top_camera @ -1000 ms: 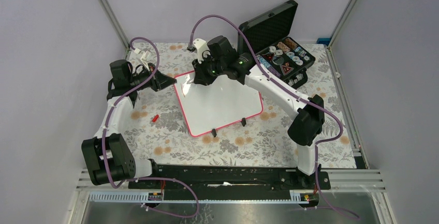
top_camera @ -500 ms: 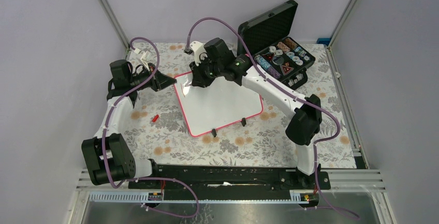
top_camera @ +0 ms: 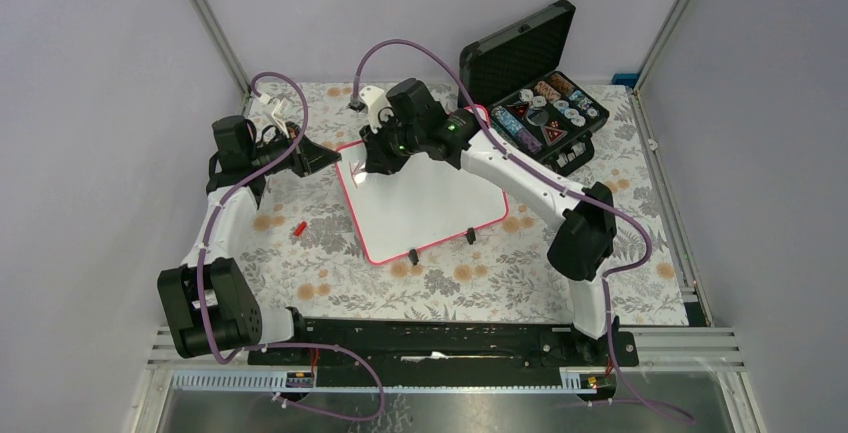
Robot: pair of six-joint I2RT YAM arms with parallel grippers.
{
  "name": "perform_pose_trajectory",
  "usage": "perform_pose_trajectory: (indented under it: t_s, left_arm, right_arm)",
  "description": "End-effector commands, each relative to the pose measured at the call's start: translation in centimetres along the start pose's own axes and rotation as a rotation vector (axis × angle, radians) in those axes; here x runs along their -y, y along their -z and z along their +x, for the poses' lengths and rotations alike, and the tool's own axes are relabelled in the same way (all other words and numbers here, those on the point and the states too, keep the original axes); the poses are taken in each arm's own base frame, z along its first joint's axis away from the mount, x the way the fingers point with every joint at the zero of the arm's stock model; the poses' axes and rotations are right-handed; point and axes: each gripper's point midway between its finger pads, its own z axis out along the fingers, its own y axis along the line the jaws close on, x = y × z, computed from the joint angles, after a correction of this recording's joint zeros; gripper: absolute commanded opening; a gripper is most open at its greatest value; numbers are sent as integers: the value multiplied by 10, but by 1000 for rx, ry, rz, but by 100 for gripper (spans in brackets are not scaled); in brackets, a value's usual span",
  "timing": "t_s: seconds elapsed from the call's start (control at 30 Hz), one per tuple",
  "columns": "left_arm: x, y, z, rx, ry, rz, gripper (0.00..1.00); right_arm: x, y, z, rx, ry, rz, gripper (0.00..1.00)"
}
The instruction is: Write a sentence on the whiteboard
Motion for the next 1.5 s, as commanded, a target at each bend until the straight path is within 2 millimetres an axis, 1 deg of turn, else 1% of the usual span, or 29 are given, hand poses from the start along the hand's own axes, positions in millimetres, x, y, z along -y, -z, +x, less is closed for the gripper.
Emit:
perform_pose_trajectory:
  t_s: [0.0, 0.2, 0.37, 0.6, 0.9, 1.07, 1.13, 1.2, 1.33, 1.4, 1.47]
  left_arm:
    - [3, -1, -3, 12, -87, 3, 0]
    - [3, -1, -3, 12, -88, 2, 0]
    - [3, -1, -2, 11, -85, 2, 0]
    - [4, -1, -3, 12, -87, 1, 0]
    - [3, -1, -2, 11, -85, 1, 0]
    - [3, -1, -3, 13, -86, -1, 0]
    - [3, -1, -2, 12, -86, 0, 0]
    - [3, -1, -2, 11, -86, 1, 0]
    - [4, -1, -2, 11, -88, 4, 0]
    - [5, -1, -2, 11, -88, 4, 0]
    - [4, -1, -2, 11, -86, 5, 0]
  right_arm:
    - [-7, 2, -16, 36, 23, -13, 0]
    - [-5, 4, -11, 28, 32, 3, 0]
    - [-6, 10, -8, 24, 33, 8, 0]
    - [-3, 16, 2, 7, 32, 21, 0]
    - [8, 26, 5, 10, 13, 42, 0]
    - [10, 26, 10, -1, 13, 44, 0]
    - [8, 27, 9, 2, 15, 33, 0]
    - [1, 31, 6, 12, 23, 2, 0]
    - [-12, 45, -7, 52, 33, -60, 0]
    - [-12, 51, -13, 75, 38, -62, 0]
    - [-9, 51, -15, 80, 44, -48, 0]
